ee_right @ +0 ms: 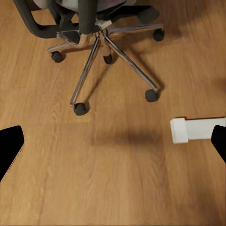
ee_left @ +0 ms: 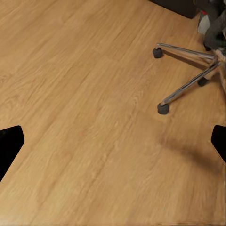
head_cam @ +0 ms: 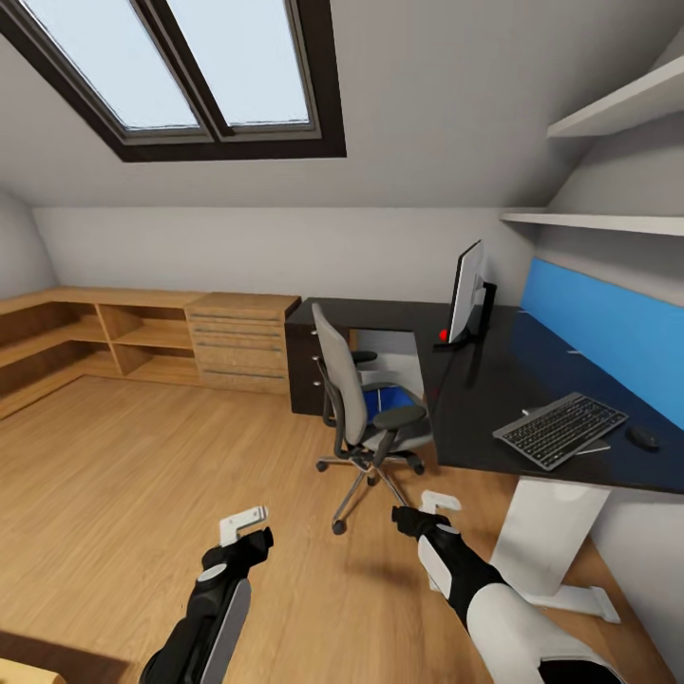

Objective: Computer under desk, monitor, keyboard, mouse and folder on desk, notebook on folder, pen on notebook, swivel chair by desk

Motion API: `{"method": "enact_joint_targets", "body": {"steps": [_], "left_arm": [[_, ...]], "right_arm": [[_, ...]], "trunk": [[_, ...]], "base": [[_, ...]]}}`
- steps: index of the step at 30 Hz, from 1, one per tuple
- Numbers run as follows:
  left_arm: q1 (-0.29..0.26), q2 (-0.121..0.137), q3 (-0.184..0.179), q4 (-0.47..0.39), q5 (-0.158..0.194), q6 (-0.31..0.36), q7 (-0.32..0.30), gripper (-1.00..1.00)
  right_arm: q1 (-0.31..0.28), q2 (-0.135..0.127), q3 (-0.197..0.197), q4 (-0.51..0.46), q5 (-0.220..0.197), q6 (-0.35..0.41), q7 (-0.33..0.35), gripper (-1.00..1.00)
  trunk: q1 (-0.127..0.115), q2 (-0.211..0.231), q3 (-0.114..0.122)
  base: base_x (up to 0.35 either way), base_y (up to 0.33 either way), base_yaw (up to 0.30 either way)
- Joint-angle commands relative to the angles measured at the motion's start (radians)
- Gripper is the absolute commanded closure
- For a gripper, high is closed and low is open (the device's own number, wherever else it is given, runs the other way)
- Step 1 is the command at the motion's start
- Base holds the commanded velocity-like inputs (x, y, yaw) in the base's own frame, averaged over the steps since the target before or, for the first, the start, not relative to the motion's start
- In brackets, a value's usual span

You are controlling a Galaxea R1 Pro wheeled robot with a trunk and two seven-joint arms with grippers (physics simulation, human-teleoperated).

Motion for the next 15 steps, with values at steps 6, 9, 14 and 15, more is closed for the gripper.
{"method": "enact_joint_targets", "body": {"steps": [6, 9, 14, 15], "left_arm": [[0.0, 0.0, -0.055, 0.0, 0.01, 0.006, 0.009, -1.0], [0.0, 0.0, -0.058, 0.001, 0.01, 0.007, 0.009, -1.0], [0.0, 0.0, -0.058, 0.001, 0.009, 0.009, 0.009, -1.0], [0.0, 0.0, -0.059, 0.001, 0.009, 0.009, 0.009, -1.0]], "right_arm": [[0.002, 0.001, -0.003, -0.001, 0.0, -0.002, 0.001, -1.0], [0.003, 0.001, -0.003, -0.001, 0.0, -0.031, 0.001, -1.0], [0.004, 0.008, 0.0, 0.0, -0.004, -0.073, 0.0, -1.0], [0.004, 0.008, 0.0, 0.0, -0.005, -0.074, 0.0, -1.0]], "trunk": [[0.023, -0.043, -0.02], [0.035, -0.064, -0.029], [0.054, -0.099, -0.045], [0.058, -0.106, -0.048]], "base": [[0.006, 0.044, 0.0], [0.008, 0.302, 0.0], [0.001, 0.331, -0.076], [0.0, 0.338, -0.256]]}}
